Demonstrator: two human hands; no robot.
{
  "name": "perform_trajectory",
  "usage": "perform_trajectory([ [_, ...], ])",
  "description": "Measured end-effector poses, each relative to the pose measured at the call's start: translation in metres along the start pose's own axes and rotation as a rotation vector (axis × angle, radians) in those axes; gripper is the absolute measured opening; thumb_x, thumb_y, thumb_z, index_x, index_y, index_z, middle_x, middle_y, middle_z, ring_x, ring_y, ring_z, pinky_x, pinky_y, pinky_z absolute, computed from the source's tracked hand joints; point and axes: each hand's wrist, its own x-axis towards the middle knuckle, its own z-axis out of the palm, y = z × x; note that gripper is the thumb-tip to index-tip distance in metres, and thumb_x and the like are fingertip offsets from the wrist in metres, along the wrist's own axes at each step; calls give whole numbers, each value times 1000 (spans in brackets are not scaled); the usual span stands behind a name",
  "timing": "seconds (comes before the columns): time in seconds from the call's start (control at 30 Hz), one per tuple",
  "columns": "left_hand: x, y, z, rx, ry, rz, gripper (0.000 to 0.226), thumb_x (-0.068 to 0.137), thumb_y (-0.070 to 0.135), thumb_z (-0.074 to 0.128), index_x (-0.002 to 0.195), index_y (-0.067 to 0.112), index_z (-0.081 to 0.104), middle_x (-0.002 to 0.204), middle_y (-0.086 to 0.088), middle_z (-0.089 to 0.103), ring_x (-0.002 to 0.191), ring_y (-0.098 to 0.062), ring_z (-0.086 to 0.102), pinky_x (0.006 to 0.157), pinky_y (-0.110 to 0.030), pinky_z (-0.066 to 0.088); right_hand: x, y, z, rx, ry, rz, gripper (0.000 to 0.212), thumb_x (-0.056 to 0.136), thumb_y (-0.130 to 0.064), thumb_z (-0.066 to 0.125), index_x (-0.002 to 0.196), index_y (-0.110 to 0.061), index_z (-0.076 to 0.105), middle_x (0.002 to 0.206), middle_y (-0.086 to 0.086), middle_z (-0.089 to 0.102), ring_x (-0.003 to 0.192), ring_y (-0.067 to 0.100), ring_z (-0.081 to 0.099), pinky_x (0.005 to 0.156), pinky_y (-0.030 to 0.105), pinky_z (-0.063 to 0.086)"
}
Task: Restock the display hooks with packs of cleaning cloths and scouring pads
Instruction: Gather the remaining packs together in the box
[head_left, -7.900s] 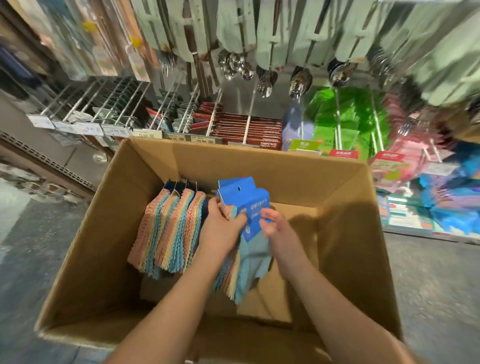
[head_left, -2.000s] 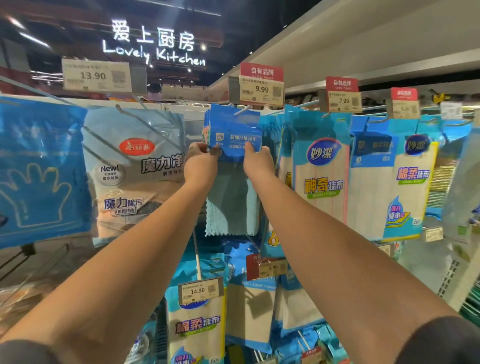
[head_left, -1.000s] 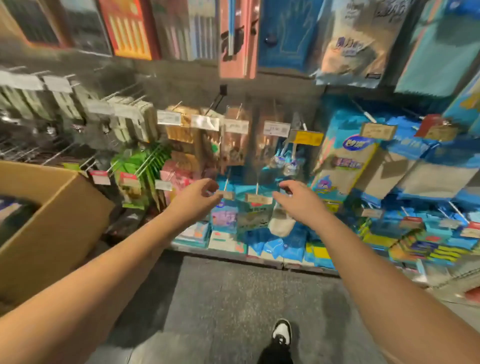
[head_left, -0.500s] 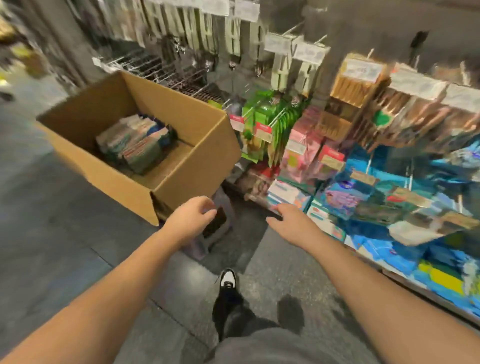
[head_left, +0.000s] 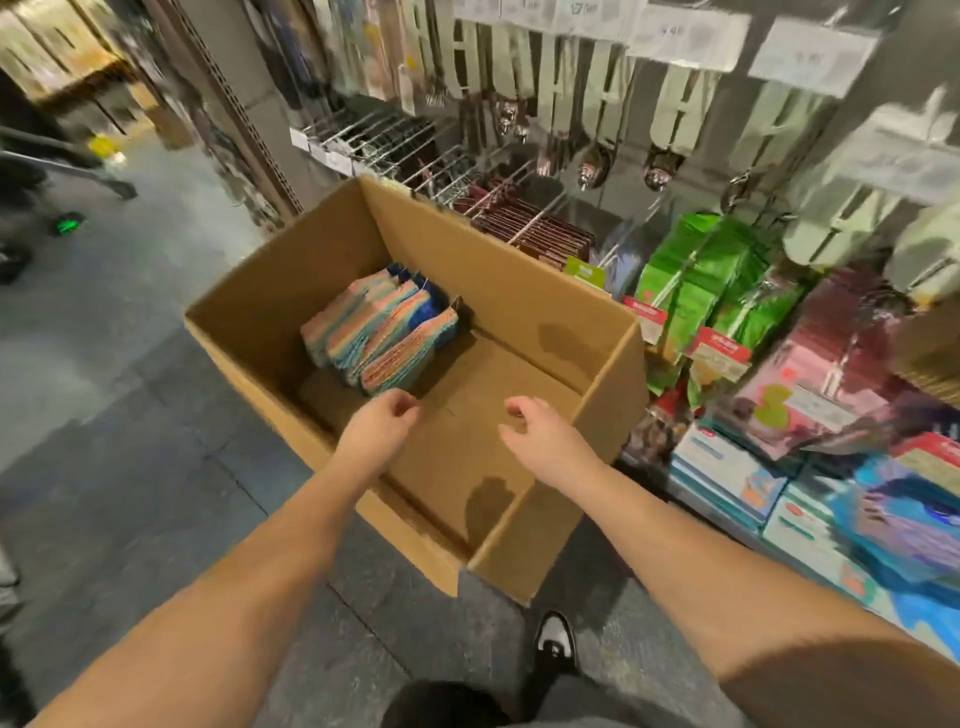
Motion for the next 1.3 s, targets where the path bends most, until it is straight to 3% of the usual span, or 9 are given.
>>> perform_trajectory([
  [0.23, 164, -26, -32, 12, -140, -34, 30, 104, 42, 46, 125, 25, 60, 115, -1, 64, 99, -17, 63, 90, -35, 55, 148, -38, 27, 196, 18, 255, 46, 102, -33, 48, 145, -16, 42, 145, 6, 50, 129, 23, 49, 106, 32, 38],
  [0.47, 342, -46, -16, 87, -210, 133, 43, 98, 28, 55, 134, 5, 56, 136, -18, 59, 122, -33, 57, 100, -38, 44, 299, -11, 87, 596, 156, 561, 57, 88, -48, 55, 139, -23, 51, 133, 5, 58, 118, 24, 56, 108, 46, 44],
  [0.6, 404, -61, 6, 210, -239, 243, 44, 95, 35, 58, 126, 4, 57, 132, -17, 56, 123, -34, 53, 97, -39, 41, 361, -12, 119, 784, 276, 681, 20, 102, -43, 48, 91, -27, 54, 87, -7, 52, 76, 10, 49, 65, 28, 44],
  [0.67, 423, -72, 17, 304, -223, 306, 42, 93, 43, 57, 118, 10, 59, 128, -14, 57, 120, -32, 53, 95, -39, 42, 380, -25, 129, 889, 306, 722, 29, 104, -44, 41, 86, -25, 52, 89, -7, 54, 84, 13, 52, 77, 31, 47],
  [0.77, 435, -82, 31, 397, -219, 364, 53, 93, 49, 56, 131, 13, 53, 140, -13, 48, 134, -33, 41, 109, -43, 33, 406, -28, 146, 1040, 347, 730, 24, 105, -47, 37, 111, -29, 53, 110, -9, 59, 108, 16, 49, 100, 39, 39],
  [0.9, 438, -77, 44, 447, -261, 310, 61, 96, 57, 48, 140, 16, 44, 148, -9, 41, 142, -30, 30, 117, -42, 21, 428, -32, 166, 1100, 367, 776, 54, 96, -63, 45, 138, -30, 52, 137, -8, 55, 126, 21, 51, 109, 42, 37],
  [1.03, 436, -76, 51, 438, -311, 266, 79, 92, 74, 36, 142, 14, 44, 144, -12, 44, 137, -30, 33, 115, -44, 25, 432, -43, 179, 1273, 310, 749, 55, 97, -65, 39, 118, -23, 67, 108, 1, 73, 98, 19, 67, 80, 33, 52],
  [1.17, 427, -75, 53, 389, -340, 253, 84, 88, 72, 51, 144, 11, 37, 143, -11, 48, 137, -34, 37, 113, -47, 29, 421, -48, 186, 1423, 365, 679, 48, 107, -43, 29, 100, -15, 67, 74, 2, 76, 62, 11, 72, 48, 18, 51],
  [1.3, 418, -80, 45, 197, -357, 198, 64, 86, 54, 67, 129, 14, 41, 130, -8, 53, 121, -32, 53, 103, -47, 45, 406, -62, 188, 1548, 424, 665, 45, 103, -36, 40, 115, -5, 69, 90, 12, 76, 77, 22, 73, 63, 29, 56],
])
